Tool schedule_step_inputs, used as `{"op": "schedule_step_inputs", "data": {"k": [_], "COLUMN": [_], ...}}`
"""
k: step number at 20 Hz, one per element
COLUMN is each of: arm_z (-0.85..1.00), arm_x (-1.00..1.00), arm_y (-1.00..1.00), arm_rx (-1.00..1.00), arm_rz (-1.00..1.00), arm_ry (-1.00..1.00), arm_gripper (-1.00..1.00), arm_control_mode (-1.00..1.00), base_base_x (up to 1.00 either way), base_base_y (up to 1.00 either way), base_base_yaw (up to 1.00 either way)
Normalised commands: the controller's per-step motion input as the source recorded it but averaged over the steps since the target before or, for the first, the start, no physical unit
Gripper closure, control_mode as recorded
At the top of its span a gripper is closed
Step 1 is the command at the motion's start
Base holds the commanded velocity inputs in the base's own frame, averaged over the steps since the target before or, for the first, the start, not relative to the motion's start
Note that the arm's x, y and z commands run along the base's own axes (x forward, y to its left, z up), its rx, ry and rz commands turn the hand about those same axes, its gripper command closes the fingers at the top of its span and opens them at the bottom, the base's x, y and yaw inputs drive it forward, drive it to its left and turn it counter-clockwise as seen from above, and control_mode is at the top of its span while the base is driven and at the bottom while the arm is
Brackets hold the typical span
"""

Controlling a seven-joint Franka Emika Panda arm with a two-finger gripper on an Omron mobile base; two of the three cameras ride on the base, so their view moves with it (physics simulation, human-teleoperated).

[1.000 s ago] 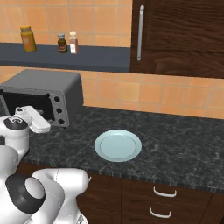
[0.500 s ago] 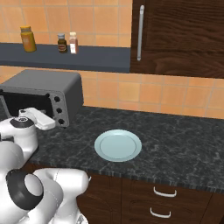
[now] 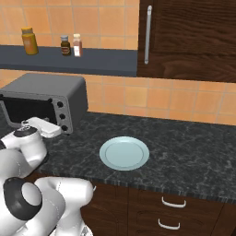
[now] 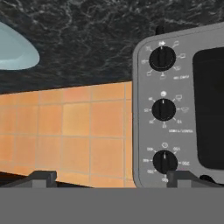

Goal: Pick up the kebab skewer and baguette bread, and place them inside the toaster oven. Close the toaster oven door and start by setting the timer.

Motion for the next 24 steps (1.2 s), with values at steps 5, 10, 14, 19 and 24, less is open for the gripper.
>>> {"op": "schedule_step_inputs", "data": {"k": [5,10,14,19,24], "arm_z": [0.0,0.0,0.0,0.0,0.0], "arm_x": [0.17,0.13,0.03,0.1,0.06], "arm_y": [0.0,0.0,0.01,0.1,0.2], "arm_rx": [-0.07,-0.07,-0.05,-0.01,0.0], "arm_rz": [0.02,0.01,0.0,0.02,0.02], "arm_ry": [-0.05,-0.02,-0.01,-0.01,0.0], "arm_gripper": [-1.0,-1.0,-1.0,-1.0,-1.0], "arm_control_mode": [-1.0,-1.0,-1.0,-1.0,-1.0], "base_base_x": [0.0,0.0,0.0,0.0,0.0], "base_base_y": [0.0,0.0,0.0,0.0,0.0], "base_base_yaw": [0.0,0.0,0.0,0.0,0.0]}}
